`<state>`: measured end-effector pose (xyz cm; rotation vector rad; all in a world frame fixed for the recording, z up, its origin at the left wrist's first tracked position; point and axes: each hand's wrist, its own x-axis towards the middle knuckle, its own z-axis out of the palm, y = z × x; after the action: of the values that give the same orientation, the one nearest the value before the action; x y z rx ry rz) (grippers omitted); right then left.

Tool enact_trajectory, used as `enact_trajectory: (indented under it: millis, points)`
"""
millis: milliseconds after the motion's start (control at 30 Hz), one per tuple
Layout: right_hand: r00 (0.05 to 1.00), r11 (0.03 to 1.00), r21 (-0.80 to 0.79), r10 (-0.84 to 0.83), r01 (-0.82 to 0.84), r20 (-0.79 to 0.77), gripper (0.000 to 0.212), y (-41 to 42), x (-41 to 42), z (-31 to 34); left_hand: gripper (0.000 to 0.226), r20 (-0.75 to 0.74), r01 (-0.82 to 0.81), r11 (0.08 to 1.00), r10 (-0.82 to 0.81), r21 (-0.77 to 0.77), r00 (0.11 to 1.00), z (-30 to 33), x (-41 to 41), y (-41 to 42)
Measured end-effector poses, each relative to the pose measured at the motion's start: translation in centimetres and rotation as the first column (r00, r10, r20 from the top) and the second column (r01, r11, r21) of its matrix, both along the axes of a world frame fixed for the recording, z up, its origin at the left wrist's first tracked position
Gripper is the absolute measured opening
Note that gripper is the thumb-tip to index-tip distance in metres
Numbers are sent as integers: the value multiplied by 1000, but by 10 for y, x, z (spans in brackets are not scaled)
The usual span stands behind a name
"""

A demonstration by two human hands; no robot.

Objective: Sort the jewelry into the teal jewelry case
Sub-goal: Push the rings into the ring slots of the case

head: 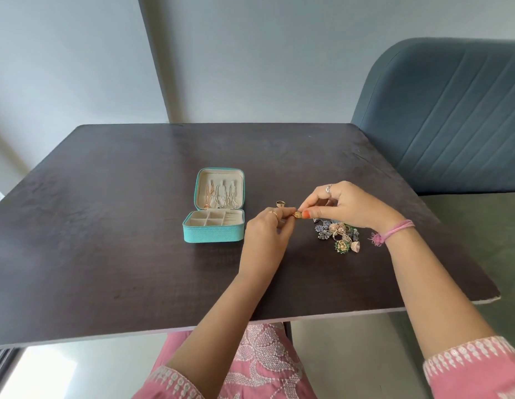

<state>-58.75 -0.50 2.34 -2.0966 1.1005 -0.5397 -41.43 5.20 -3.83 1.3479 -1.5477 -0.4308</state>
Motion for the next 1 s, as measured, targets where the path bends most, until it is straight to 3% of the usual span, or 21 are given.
enact_trajectory:
  millis: [133,267,400,500,600,733,1000]
  points:
    - [998,998,53,37,-34,-56,11,-3,4,0,14,57,-18,999,20,-45,998,-3,0,2]
    - [991,994,92,65,-54,-119,6,-5,8,-1,15,61,7,1000,-7,6,998,-3,1,5]
    - [980,1000,-13,-18,16,-197,6,-14,10,-4,29,100,-6,994,-6,113,995,-11,6,14]
    - [962,994,-98,-69,45,-263,7,-24,12,-8,22,195,10,986,-43,164,980,-16,10,27]
    - [942,995,-98,-19,-14,-334,6,-27,22,-13,16,293,34,980,-91,194,952,-16,11,38]
    - [890,991,-125,-15,-47,-455,11,-33,33,-26,16,321,27,986,-79,163,944,-17,10,40]
    - [905,990,-136,-21,-41,-426,10,-33,28,-15,15,326,20,989,-67,146,943,-19,9,37]
